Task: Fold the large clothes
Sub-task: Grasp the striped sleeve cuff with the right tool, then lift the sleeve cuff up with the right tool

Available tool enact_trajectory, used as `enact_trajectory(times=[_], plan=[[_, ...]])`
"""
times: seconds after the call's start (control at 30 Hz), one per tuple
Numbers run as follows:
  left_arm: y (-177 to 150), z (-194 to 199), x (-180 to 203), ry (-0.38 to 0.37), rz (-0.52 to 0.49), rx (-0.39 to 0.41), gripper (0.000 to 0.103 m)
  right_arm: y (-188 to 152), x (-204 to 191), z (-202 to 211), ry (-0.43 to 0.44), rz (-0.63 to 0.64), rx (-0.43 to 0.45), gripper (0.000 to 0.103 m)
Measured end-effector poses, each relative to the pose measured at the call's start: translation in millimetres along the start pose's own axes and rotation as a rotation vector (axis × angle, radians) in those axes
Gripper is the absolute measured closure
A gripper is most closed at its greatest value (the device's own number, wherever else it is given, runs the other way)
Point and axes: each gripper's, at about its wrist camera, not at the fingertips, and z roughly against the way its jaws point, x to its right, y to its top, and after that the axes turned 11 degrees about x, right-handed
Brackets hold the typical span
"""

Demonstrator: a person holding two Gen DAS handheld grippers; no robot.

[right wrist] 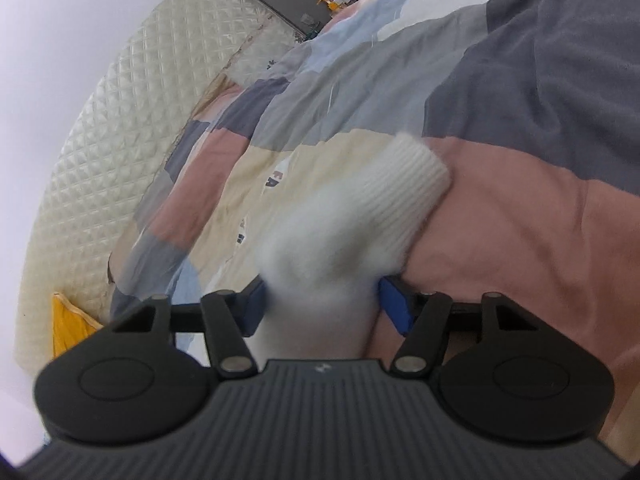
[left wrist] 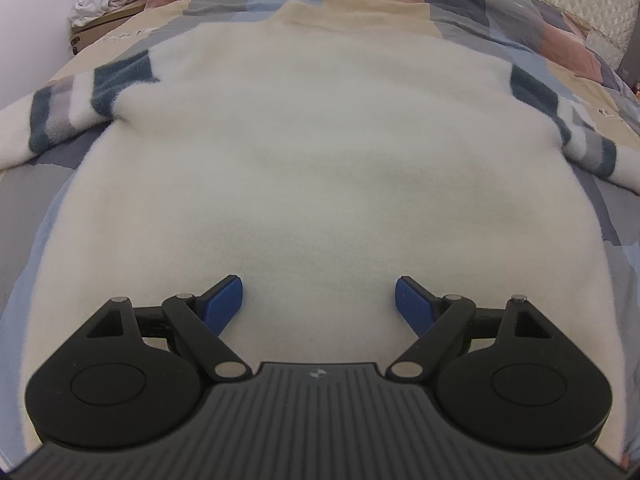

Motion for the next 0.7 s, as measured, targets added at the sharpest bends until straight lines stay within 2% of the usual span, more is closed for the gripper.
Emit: enact_trajectory(times=[0.1,0.2,0.27,0.33,0.43,0.6,0.7], plan=[[1.4,0.4,-2.0,-0.004,0.006,-0.001,0.016,3.6,4.9,1.3,-0.010,-0.057,0.025,0.040],[4.5,3.6,-5.3,-0.010,0.007,0.003,0.016,5.9,5.7,3.1,-0.037,-0.087,0.043,0.049],[9.6,7.8,-11.6,-0.005,0.013,0.013,0.016,7.2,-3.2,2.8,-0.046,-0.048,0.039,0.066],[14.9,13.6,-19.3,-0.005,0.022,0.023,0.016,10.9,-13.7,6.9,-0.033,-0.032,0.043,0.075],[21.3,23.4,-30.1,-0.010,0.032,0.036,0.016,17.4,-36.4,18.8,-0.010,0.044,0.071,0.078],[25.7,41.5,-42.4,-0.030,0.046,0.045,0.016,26.4,-90.5,50.3,0.082,0.192,0.123,0.080],[25.6,57.6,-50.6,-0.035,0.048,0.087,0.016,28.6,-132.2,74.4,0.141,0.289,0.143,0.081]])
